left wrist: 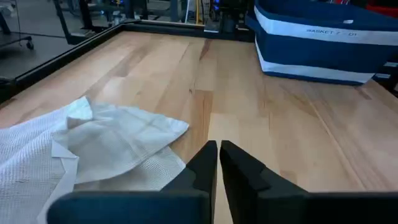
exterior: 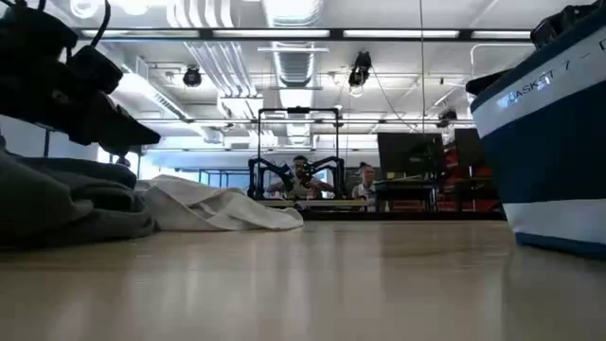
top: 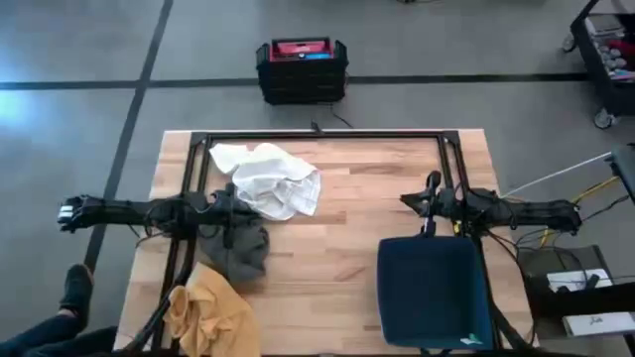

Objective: Fold towel

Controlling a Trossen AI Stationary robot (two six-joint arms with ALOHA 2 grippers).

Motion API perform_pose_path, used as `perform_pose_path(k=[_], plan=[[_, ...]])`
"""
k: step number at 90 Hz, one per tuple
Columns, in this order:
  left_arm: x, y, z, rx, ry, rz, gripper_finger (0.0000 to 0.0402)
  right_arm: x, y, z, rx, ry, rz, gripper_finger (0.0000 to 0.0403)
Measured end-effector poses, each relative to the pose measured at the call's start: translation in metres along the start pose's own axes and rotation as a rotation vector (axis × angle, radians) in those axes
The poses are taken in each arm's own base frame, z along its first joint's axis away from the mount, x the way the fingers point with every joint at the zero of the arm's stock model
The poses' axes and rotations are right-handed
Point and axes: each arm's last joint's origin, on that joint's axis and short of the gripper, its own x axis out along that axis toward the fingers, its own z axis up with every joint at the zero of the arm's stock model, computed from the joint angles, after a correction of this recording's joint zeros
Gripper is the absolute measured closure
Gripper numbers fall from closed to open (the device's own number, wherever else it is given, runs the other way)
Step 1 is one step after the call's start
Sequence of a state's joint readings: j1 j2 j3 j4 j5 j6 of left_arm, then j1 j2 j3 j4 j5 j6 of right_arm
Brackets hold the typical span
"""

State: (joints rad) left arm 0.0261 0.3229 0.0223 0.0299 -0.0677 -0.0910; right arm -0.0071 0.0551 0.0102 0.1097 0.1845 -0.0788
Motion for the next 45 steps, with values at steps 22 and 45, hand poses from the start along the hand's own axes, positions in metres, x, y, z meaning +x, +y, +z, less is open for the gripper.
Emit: perform_pose_path(k=[22,45], plan=[[0.0000,0.0000,0.0000,0.000,0.000,0.000,0.0393,0.0000,0.0000,0.0000,0.000,0.000,0.000,0.0384],[0.0000,-0.0001,0.0009,-0.006,-0.009,-0.001,0.0393,0.0000,0.0000,0.0002,0.006,-0.001,0.000,0.0384]])
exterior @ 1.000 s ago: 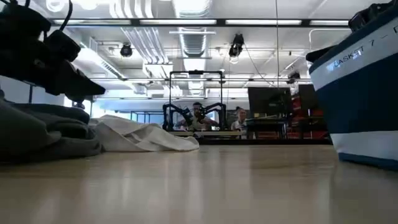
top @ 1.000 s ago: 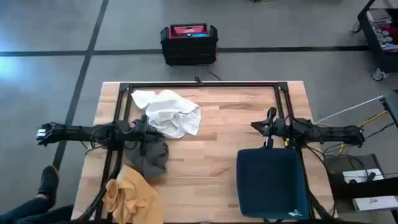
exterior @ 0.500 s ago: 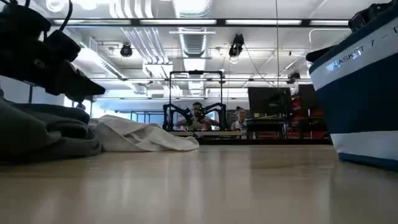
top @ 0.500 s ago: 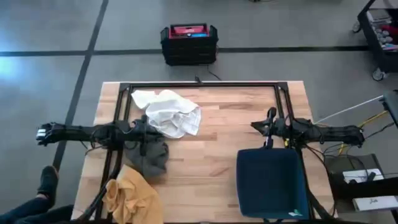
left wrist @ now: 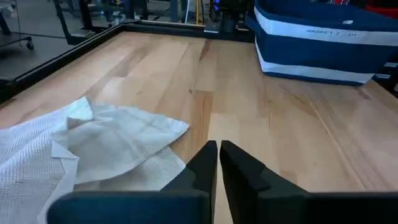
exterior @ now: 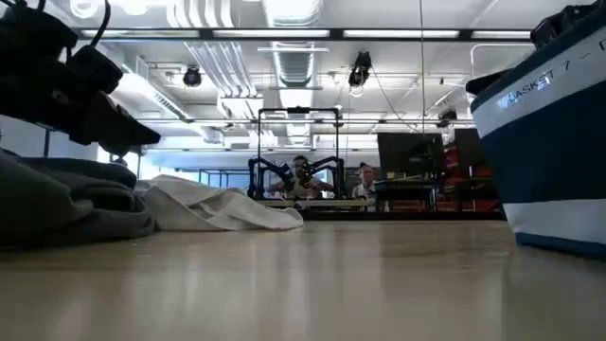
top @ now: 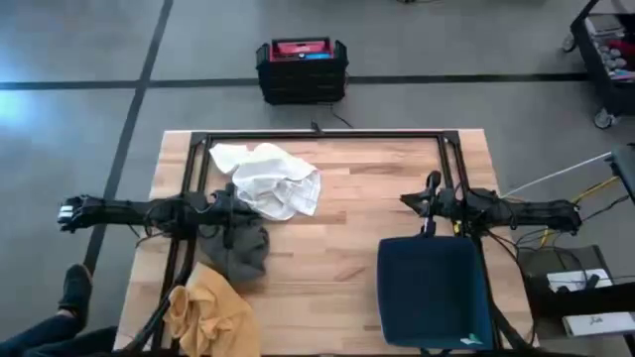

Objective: Fold towel

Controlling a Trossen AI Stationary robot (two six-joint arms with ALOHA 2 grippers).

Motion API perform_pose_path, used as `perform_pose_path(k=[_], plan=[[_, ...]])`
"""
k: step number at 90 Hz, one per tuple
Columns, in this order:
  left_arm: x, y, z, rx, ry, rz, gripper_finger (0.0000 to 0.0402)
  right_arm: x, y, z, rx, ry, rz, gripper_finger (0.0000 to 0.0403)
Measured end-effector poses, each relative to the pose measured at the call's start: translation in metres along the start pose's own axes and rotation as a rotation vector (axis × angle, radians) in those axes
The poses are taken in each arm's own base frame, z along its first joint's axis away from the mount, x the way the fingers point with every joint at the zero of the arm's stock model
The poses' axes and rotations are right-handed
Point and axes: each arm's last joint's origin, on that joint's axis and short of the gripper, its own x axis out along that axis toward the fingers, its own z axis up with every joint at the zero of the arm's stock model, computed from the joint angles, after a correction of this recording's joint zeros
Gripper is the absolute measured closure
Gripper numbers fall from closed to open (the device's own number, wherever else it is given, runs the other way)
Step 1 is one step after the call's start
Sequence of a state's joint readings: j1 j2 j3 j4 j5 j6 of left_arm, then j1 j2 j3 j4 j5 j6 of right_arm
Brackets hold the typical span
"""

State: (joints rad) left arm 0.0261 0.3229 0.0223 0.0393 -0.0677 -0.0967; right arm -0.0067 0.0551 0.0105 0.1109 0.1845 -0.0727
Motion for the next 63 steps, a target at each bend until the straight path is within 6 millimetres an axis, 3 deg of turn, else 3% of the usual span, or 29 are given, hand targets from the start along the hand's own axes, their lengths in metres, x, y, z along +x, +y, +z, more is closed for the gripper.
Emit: perform_pose_path(k=[18,32,40,47,63], plan=[[0.000,-0.001,0.006,-0.211,-0.061,-0.013,0.0393,-0.001,-0.001,0.010,0.408,-0.104,0.005,0.0384],[-0.001,-0.001,0.010,-0.222,-0.104,-0.022,0.0393,0.000,-0.004,0.022,0.427,-0.229,-0.033,0.0384],[-0.001,-0.001,0.013,-0.224,-0.132,-0.027,0.0393,0.007,-0.003,0.031,0.348,-0.198,-0.052,0.0384],[-0.001,-0.001,0.015,-0.226,-0.151,-0.031,0.0393,0.023,-0.003,0.042,0.253,-0.113,-0.101,0.0384],[-0.002,-0.002,0.017,-0.232,-0.178,-0.036,0.0393,0.089,0.001,0.058,0.018,0.147,-0.144,0.0384]])
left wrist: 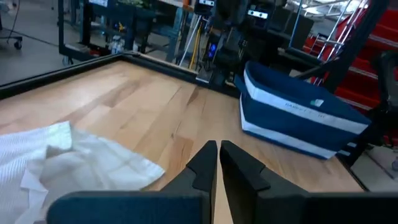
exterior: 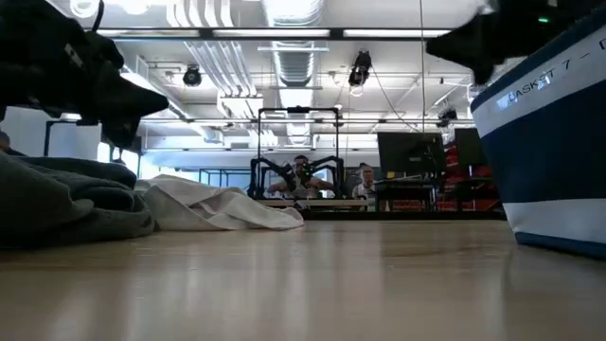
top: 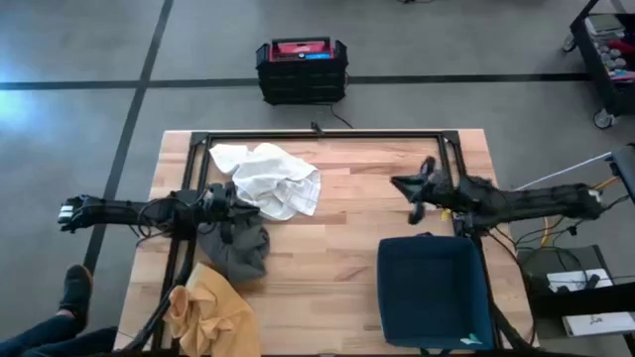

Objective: Fold towel
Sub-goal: Fold the white towel

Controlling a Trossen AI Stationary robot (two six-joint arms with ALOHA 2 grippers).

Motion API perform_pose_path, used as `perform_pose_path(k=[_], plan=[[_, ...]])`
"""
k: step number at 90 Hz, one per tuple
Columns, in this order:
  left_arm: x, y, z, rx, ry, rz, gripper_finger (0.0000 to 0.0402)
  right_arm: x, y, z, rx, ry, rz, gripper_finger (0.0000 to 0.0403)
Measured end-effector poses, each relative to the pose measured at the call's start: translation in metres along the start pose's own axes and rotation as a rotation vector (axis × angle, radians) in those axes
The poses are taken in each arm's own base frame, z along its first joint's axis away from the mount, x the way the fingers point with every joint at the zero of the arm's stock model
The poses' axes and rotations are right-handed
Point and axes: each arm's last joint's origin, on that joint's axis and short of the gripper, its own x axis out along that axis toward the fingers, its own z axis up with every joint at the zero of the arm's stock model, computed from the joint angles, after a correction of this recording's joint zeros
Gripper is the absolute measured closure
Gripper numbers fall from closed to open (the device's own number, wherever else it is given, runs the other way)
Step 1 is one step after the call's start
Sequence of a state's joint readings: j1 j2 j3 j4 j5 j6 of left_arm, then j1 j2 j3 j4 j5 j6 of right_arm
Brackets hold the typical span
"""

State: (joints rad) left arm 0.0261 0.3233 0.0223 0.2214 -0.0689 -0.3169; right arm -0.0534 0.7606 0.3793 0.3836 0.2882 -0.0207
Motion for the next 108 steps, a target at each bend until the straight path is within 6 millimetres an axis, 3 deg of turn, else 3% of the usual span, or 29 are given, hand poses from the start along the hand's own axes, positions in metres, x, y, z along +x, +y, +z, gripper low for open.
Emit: perform_pose_path(k=[15,34,52,64,80,90,108], plan=[[0.000,0.000,0.000,-0.032,-0.003,0.001,0.0393,0.075,0.009,0.008,-0.154,0.251,-0.024,0.0384],[0.000,0.001,-0.002,-0.080,0.015,0.018,0.0393,0.170,0.020,-0.002,-0.250,0.490,0.034,0.0382],[0.000,0.003,-0.009,-0.145,0.091,0.050,0.0393,0.243,0.028,-0.018,-0.242,0.664,0.126,0.0323],[-0.001,0.005,-0.014,-0.179,0.134,0.071,0.0394,0.277,0.028,-0.034,-0.256,0.730,0.138,0.0260],[-0.002,0.006,-0.018,-0.178,0.175,0.089,0.0400,0.310,0.011,-0.050,-0.246,0.755,0.098,0.0199],[-0.002,0.006,-0.019,-0.176,0.185,0.088,0.0401,0.328,0.003,-0.067,-0.214,0.782,0.068,0.0185],[-0.002,0.006,-0.019,-0.177,0.192,0.072,0.0400,0.356,0.004,-0.070,-0.206,0.774,0.013,0.0201]])
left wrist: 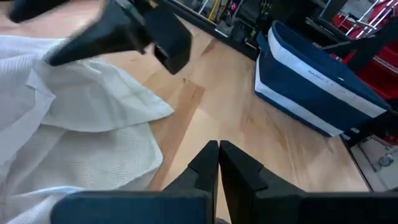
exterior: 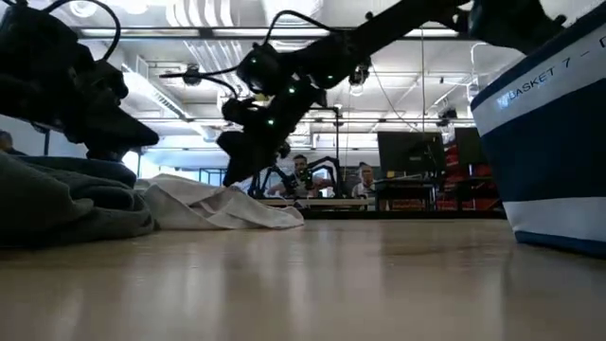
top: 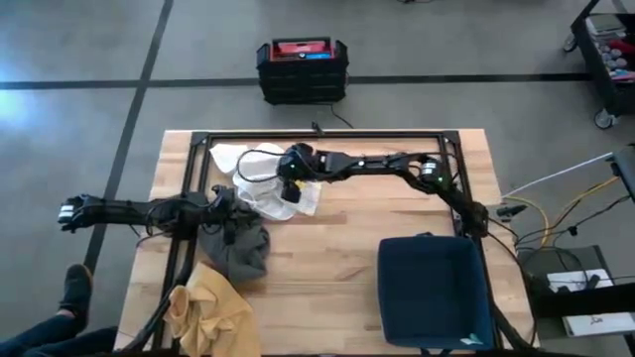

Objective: Fold towel
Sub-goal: Fold the white towel

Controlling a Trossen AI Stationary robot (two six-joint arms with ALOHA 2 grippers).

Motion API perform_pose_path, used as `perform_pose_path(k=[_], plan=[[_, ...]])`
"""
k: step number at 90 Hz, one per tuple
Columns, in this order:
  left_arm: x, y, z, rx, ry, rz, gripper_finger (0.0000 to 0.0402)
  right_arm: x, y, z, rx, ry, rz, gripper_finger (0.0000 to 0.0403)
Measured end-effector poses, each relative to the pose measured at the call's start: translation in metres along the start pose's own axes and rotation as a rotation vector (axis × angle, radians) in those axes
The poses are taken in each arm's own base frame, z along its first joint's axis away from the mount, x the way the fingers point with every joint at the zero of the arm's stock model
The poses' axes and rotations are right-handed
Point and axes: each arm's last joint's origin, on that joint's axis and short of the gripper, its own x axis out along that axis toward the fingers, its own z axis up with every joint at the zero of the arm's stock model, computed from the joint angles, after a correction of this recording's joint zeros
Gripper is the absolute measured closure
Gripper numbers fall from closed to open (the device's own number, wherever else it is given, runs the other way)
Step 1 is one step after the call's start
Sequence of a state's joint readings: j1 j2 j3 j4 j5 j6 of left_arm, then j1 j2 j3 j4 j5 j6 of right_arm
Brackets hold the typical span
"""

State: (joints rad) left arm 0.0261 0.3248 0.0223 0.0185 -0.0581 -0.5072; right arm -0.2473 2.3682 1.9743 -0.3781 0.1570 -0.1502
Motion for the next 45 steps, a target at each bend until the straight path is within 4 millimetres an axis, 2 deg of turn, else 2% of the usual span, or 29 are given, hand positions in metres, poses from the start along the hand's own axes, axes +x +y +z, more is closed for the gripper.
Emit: perform_pose_path(k=[11,27,37,45], plan=[[0.000,-0.001,0.000,0.000,0.007,-0.017,0.0401,0.012,0.001,0.001,-0.014,0.065,0.003,0.0247],[0.000,-0.001,0.001,0.025,-0.002,-0.023,0.0401,0.013,0.001,0.002,-0.065,0.109,0.017,0.0381],[0.000,-0.003,0.004,0.024,-0.039,-0.042,0.0401,0.009,0.002,0.002,-0.100,0.132,-0.024,0.0391],[-0.003,-0.008,0.014,0.036,-0.056,-0.051,0.0401,-0.014,0.005,0.017,-0.147,0.103,-0.043,0.0399]])
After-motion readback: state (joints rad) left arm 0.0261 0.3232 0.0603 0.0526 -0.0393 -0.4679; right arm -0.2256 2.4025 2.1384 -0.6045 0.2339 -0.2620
